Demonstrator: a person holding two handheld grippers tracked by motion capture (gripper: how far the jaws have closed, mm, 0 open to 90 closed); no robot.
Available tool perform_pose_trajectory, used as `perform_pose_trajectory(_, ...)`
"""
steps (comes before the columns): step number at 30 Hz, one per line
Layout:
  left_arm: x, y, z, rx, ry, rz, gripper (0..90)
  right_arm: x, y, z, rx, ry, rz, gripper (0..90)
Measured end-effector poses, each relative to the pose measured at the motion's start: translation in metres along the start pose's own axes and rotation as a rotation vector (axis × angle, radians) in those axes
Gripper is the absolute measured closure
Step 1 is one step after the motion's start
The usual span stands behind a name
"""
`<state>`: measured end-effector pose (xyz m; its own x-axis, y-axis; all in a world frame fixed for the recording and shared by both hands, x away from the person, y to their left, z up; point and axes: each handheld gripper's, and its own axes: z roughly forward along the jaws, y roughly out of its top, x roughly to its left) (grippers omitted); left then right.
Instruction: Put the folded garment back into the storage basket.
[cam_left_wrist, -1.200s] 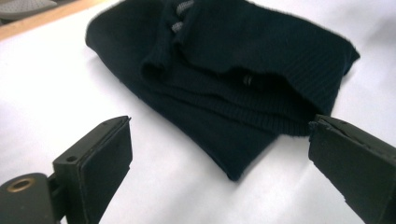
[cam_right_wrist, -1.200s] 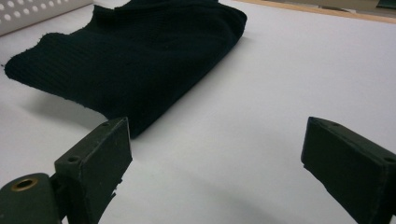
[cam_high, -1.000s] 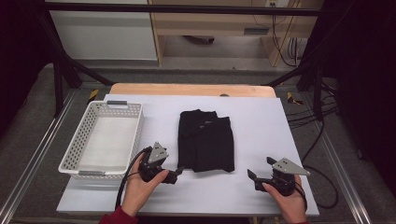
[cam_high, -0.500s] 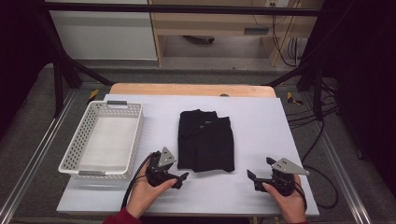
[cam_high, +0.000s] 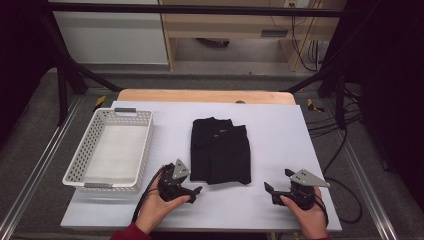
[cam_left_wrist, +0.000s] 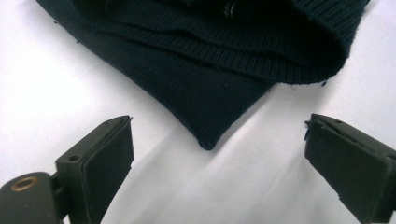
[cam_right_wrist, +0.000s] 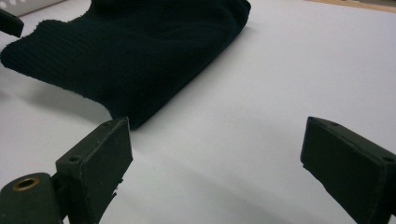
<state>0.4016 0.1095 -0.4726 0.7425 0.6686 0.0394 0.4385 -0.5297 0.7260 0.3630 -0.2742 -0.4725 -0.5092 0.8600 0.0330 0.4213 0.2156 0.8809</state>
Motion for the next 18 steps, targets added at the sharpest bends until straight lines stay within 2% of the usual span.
perform_pose_trajectory(8, 0.0, -0.0016, 0.002, 0.012, -0.004, 0.002, 11.0, 0.0002, -0.0002, 0.0006, 0.005, -0.007, -0.006, 9.4)
perform_pose_trajectory(14, 0.0015, -0.0031, 0.0032, 0.02, -0.001, -0.012, 14.5, 0.0002, -0.0005, 0.0011, 0.011, -0.009, -0.009, 9.5)
perform_pose_trajectory(18, 0.0029, -0.0033, 0.0034, 0.024, 0.002, -0.02, 19.3, 0.0005, -0.0006, 0.0016, 0.014, -0.01, -0.014, 9.5)
